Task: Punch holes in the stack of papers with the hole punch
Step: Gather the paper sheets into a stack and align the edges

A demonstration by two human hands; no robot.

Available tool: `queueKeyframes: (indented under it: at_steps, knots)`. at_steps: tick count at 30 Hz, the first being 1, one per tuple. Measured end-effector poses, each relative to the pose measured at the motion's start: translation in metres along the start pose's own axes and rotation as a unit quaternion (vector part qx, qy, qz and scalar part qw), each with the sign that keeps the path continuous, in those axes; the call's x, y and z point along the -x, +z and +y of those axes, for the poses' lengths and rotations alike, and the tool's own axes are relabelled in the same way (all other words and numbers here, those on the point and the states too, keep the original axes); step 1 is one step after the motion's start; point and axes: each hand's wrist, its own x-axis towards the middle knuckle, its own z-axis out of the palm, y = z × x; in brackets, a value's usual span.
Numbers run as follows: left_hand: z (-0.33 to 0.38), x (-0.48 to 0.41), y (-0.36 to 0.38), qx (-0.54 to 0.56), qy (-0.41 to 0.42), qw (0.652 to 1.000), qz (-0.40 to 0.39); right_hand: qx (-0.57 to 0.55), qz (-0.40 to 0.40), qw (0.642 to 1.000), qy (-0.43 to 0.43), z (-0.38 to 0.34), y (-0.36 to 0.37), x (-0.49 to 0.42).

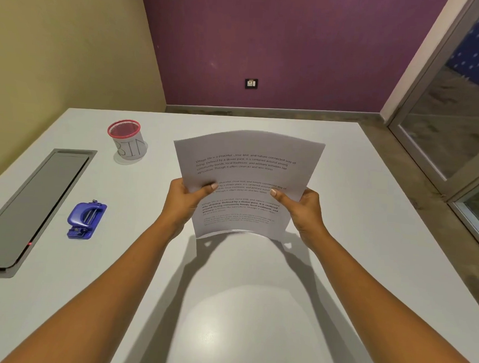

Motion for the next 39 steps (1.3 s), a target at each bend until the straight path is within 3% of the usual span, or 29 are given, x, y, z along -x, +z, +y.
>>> queueKeyframes:
  at_steps: [18,27,36,39]
  knots:
    - [-0.003,0.006,0.004,0.002,-0.025,1.0,0.009,0.011,0.007,1.0,0.011,0.012,-0.003,0.002]
    - [0.007,0.003,-0.01,0.126,-0.025,0.988,0.086,0.066,-0.046,0.994,0.07,0.035,-0.034,0.019]
    - [0.003,0.008,-0.005,0.274,-0.06,0.95,0.139,-0.218,-0.018,0.965,0.145,0.043,-0.018,0.024]
    - [0.002,0.006,-0.003,0.313,-0.085,0.932,0.161,-0.198,-0.034,0.97,0.14,0.044,-0.009,0.025]
